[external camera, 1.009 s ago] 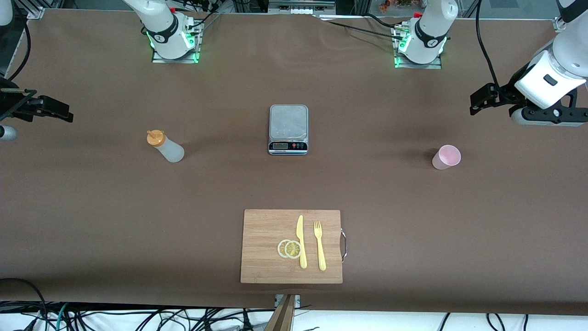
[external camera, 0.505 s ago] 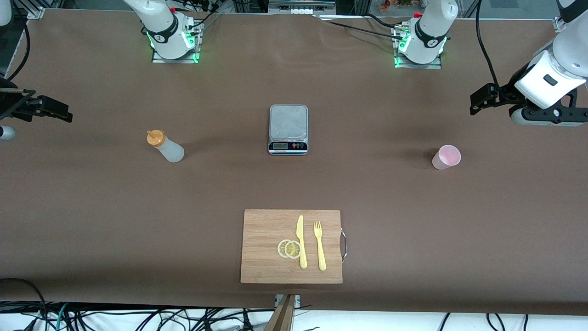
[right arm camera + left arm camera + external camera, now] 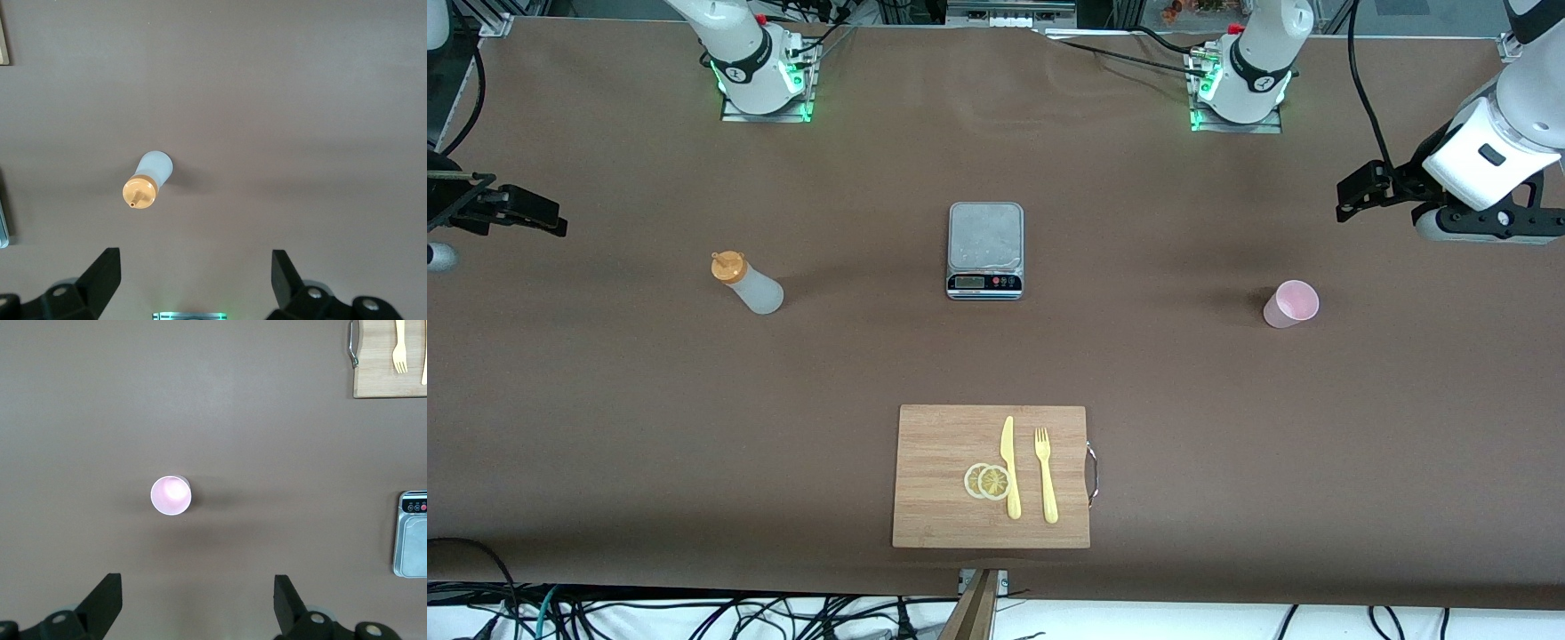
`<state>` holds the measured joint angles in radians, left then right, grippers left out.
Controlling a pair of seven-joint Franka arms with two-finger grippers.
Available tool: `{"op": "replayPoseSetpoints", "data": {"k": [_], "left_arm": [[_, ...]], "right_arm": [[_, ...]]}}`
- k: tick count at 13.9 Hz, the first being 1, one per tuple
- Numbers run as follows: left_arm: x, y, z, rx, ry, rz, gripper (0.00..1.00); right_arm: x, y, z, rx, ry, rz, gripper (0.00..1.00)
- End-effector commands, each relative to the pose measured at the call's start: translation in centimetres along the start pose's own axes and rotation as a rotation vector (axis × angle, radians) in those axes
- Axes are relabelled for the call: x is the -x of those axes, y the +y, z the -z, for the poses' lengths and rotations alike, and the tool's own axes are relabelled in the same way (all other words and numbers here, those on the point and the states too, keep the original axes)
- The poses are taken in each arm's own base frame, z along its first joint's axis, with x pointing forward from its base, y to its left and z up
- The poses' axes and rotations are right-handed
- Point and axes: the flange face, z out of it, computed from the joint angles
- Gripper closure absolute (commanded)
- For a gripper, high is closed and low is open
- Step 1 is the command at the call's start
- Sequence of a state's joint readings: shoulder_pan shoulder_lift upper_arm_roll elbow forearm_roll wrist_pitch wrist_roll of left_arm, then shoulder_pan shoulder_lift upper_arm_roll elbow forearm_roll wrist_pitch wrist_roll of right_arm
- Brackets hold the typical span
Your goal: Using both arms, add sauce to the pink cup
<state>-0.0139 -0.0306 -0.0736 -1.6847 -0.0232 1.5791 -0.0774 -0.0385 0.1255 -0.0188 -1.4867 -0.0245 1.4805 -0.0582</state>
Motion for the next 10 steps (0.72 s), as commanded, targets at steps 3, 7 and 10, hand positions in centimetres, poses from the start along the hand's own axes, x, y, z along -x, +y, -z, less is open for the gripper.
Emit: {"op": "replayPoseSetpoints", "data": {"k": [3, 7, 10], "left_arm": [[0.12, -0.12, 0.44, 0.012, -0.007, 0.002, 0.0], [-0.01, -0.12, 0.18, 0.012, -0.013, 0.004, 0.0], [0.1, 0.02, 0.1, 0.009, -0.022, 0.002, 0.0]], "right_arm": [[0.12, 0.4, 0.2, -0.01, 0.008, -0.015, 0.0], [0.12, 0.4, 0.2, -0.01, 0.008, -0.022, 0.0], [0.12, 0.4, 0.2, -0.01, 0.008, -0.022, 0.0]]}}
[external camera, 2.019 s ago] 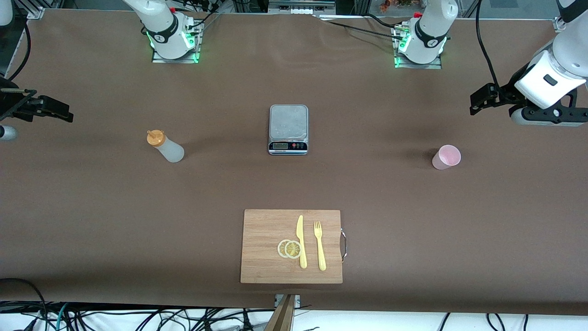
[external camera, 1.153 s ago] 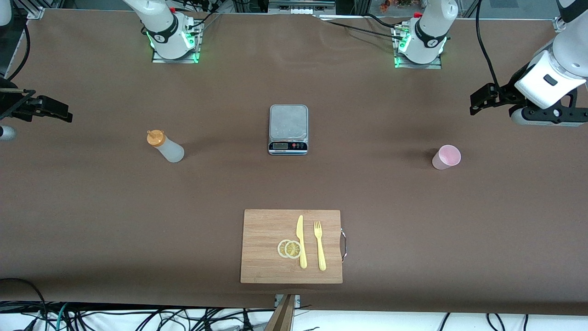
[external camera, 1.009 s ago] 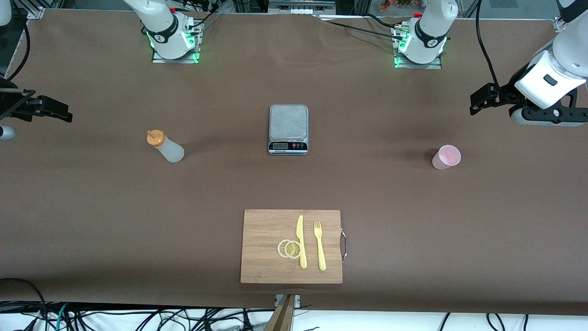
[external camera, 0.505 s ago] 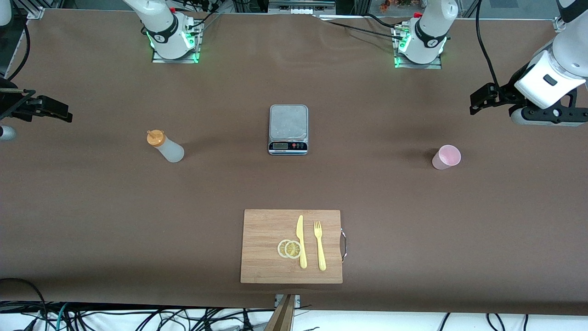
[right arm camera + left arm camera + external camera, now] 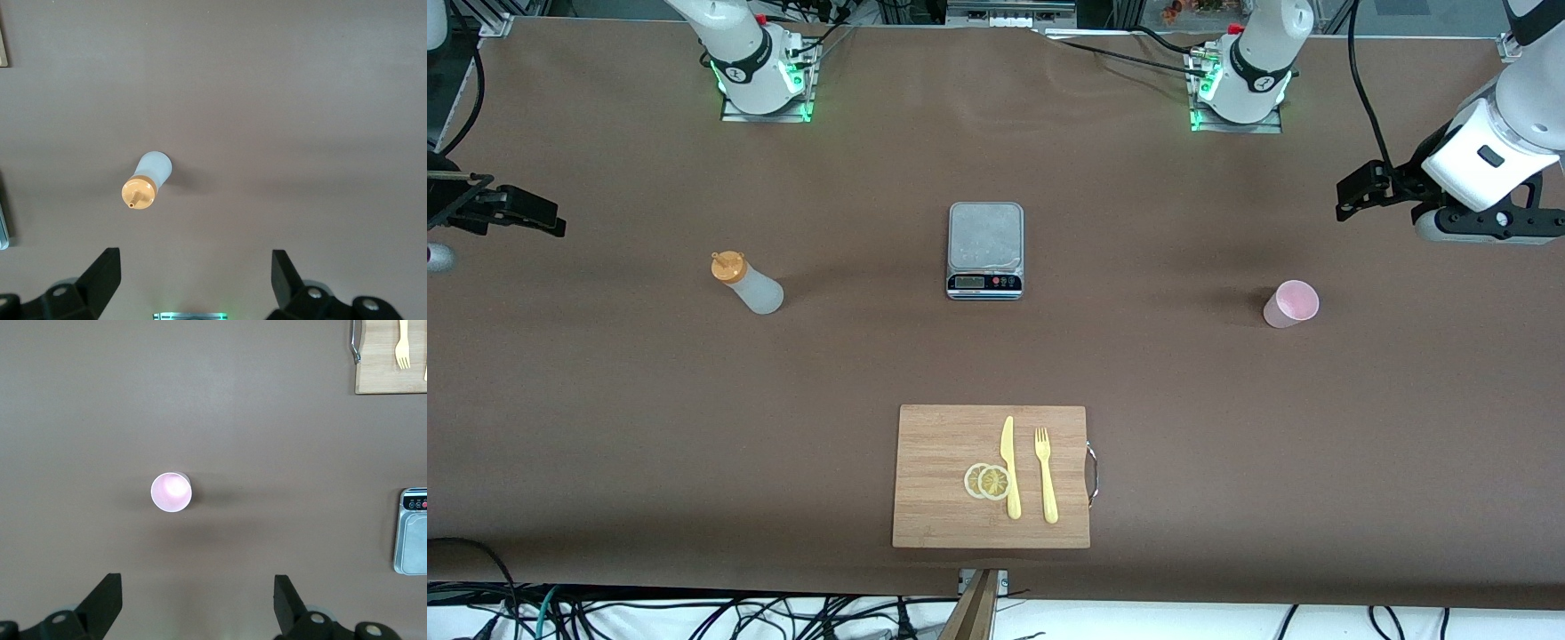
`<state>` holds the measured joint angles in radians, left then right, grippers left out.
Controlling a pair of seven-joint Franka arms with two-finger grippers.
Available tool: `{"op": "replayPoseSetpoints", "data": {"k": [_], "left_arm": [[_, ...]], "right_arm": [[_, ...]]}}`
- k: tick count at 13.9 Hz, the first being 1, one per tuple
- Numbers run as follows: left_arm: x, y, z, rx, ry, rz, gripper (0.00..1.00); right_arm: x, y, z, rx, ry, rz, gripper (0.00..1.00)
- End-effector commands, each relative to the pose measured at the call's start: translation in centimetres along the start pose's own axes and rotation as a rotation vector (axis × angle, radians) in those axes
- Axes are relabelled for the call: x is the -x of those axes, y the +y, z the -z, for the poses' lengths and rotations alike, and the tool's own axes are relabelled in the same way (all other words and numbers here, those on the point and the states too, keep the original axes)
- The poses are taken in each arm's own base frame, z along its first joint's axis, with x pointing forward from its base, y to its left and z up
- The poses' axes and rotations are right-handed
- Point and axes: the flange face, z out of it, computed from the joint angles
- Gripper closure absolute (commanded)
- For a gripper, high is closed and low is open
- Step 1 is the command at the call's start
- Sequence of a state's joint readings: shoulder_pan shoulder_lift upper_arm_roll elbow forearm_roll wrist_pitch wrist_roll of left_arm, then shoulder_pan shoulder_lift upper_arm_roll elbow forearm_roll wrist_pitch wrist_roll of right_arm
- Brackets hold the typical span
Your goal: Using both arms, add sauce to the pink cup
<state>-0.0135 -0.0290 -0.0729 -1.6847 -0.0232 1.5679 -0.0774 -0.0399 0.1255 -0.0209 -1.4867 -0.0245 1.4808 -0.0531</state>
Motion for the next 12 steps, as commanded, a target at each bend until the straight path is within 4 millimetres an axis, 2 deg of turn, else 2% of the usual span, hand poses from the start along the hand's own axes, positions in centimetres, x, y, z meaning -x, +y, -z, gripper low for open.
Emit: {"op": "replayPoseSetpoints", "data": {"k": [1, 5, 8, 12], "left_arm": [[0.0, 0.3, 0.2, 0.009, -0.014, -0.002, 0.0], [-0.2, 0.5, -0.3, 0.021, -0.026, -0.005, 0.0], [-1.1, 0.4, -1.5, 0.023, -0.054, 0.004, 0.0], [-1.9, 0.0, -1.8, 0.011, -0.068, -0.005, 0.0]], "right_arm": [[0.1, 0.2, 0.2, -0.01, 0.007, -0.011, 0.0], [0.1, 0.2, 0.2, -0.01, 0.008, -0.001, 0.0], [0.1, 0.2, 0.1, -0.01, 0.006, -0.001, 0.0], [0.1, 0.2, 0.1, -0.01, 0.006, -0.001, 0.0]]}}
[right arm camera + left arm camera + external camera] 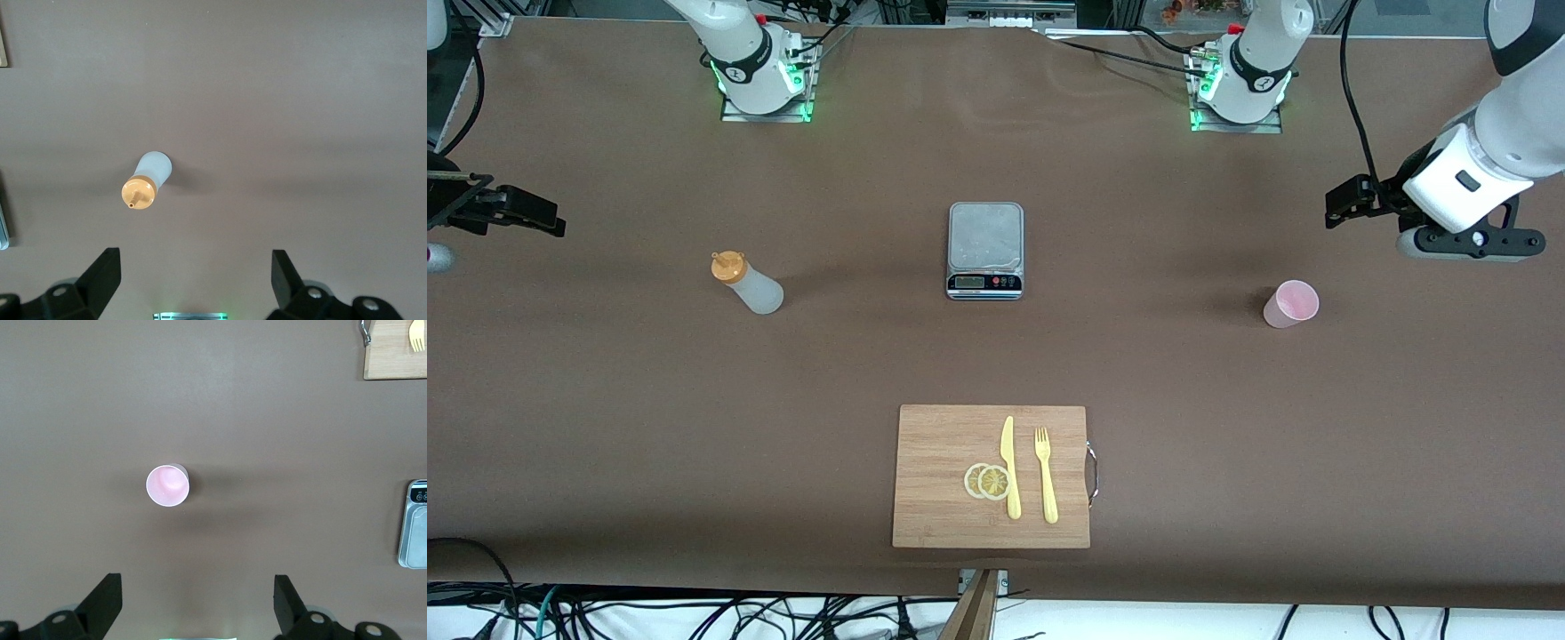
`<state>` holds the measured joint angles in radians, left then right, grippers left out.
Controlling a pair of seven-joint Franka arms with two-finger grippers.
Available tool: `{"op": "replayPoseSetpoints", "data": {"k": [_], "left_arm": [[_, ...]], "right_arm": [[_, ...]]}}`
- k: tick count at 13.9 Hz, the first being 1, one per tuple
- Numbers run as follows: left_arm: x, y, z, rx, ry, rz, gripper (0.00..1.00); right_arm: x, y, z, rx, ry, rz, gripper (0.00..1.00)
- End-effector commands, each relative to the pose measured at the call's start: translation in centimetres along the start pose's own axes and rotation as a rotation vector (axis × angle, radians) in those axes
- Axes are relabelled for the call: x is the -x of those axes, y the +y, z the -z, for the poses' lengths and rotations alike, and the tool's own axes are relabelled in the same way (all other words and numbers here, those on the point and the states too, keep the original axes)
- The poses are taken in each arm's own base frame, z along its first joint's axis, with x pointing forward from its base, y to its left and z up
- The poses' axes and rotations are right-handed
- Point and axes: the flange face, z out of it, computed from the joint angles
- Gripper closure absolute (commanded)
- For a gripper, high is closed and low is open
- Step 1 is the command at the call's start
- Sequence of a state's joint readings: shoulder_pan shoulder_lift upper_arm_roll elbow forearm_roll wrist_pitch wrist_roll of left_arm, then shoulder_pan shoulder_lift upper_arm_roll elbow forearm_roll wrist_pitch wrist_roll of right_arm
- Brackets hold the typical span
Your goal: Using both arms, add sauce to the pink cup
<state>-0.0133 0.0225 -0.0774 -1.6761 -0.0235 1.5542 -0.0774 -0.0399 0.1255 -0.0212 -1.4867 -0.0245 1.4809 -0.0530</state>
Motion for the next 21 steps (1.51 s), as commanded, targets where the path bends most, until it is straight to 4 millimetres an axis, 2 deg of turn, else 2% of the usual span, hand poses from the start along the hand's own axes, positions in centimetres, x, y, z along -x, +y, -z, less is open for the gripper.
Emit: {"op": "replayPoseSetpoints", "data": {"k": [1, 4, 8, 11, 14, 17, 21], "left_arm": [[-0.5, -0.3, 0.5, 0.012, -0.013, 0.001, 0.0], [-0.6, -0.4, 0.3, 0.011, -0.016, -0.009, 0.0], [-1.3, -2.6, -2.2, -0.023, -0.066, -0.051, 0.0], [-1.5, -6.0, -6.2, -0.065, -0.106, -0.043, 0.0], [-2.2, -7.8, -11.2, -0.062, -0.056, -0.138, 0.0], [-3.4, -11.7, -17.9, -0.041, -0.044, -0.248, 0.0], [-3.2, -11.3, -25.0, -0.043, 0.003, -0.392, 0.0]], "right_arm": [[0.1, 0.2, 0.1, -0.01, 0.006, 0.0, 0.0], [0.1, 0.3, 0.1, -0.01, 0.006, -0.002, 0.0], [0.0, 0.3, 0.0, -0.008, 0.004, 0.0, 0.0], [0.0, 0.3, -0.1, -0.008, 0.003, 0.0, 0.0], [-0.1, 0.8, -0.1, -0.01, 0.001, -0.009, 0.0], [0.0, 0.9, -0.1, -0.01, 0.001, -0.011, 0.0], [0.0, 0.9, -0.2, -0.01, 0.001, -0.012, 0.0]]}}
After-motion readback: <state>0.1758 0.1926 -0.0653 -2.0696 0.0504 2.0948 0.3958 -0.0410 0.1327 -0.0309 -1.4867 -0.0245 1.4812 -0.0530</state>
